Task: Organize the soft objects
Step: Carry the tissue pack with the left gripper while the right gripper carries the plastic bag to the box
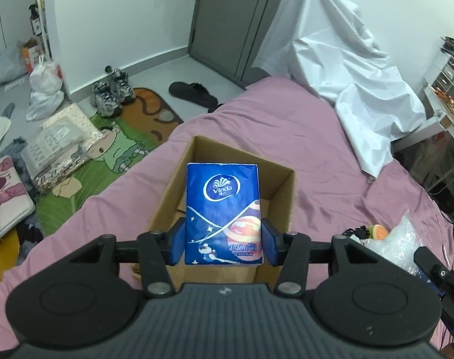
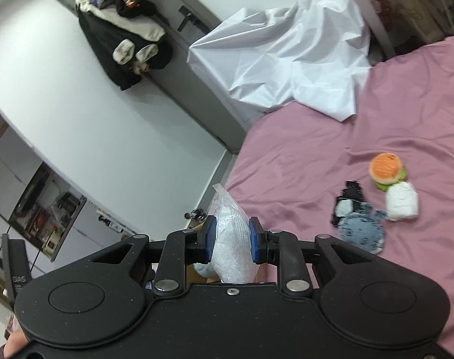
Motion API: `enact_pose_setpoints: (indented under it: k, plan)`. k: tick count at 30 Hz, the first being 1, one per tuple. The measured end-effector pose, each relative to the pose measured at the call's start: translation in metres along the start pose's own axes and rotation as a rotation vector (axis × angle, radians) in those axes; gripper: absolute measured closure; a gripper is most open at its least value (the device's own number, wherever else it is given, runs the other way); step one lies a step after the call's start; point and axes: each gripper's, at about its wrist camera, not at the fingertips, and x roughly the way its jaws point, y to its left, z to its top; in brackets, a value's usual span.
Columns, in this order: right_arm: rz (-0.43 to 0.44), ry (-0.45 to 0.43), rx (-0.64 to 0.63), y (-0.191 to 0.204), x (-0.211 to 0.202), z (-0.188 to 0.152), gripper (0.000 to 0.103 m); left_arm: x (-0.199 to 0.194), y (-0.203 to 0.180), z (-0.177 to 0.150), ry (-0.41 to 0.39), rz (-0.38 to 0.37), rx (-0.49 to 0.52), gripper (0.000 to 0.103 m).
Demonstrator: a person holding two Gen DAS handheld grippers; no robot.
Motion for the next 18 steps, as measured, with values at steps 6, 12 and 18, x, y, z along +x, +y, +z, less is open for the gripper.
enact_pose_setpoints:
  k: [6, 12, 18]
  plan:
    - [-0.023, 0.055, 0.008, 0.022, 0.025, 0.001, 0.080, 0.015, 0.018, 0.008, 0.069, 0.012, -0.031, 0.053]
    - [-0.074, 0.110, 0.005, 0.041, 0.055, 0.005, 0.080, 0.037, 0.028, 0.009, 0.161, 0.005, -0.071, 0.053]
    - [-0.142, 0.163, -0.028, 0.058, 0.085, 0.006, 0.080, 0.061, 0.028, 0.011, 0.215, 0.024, -0.052, 0.053]
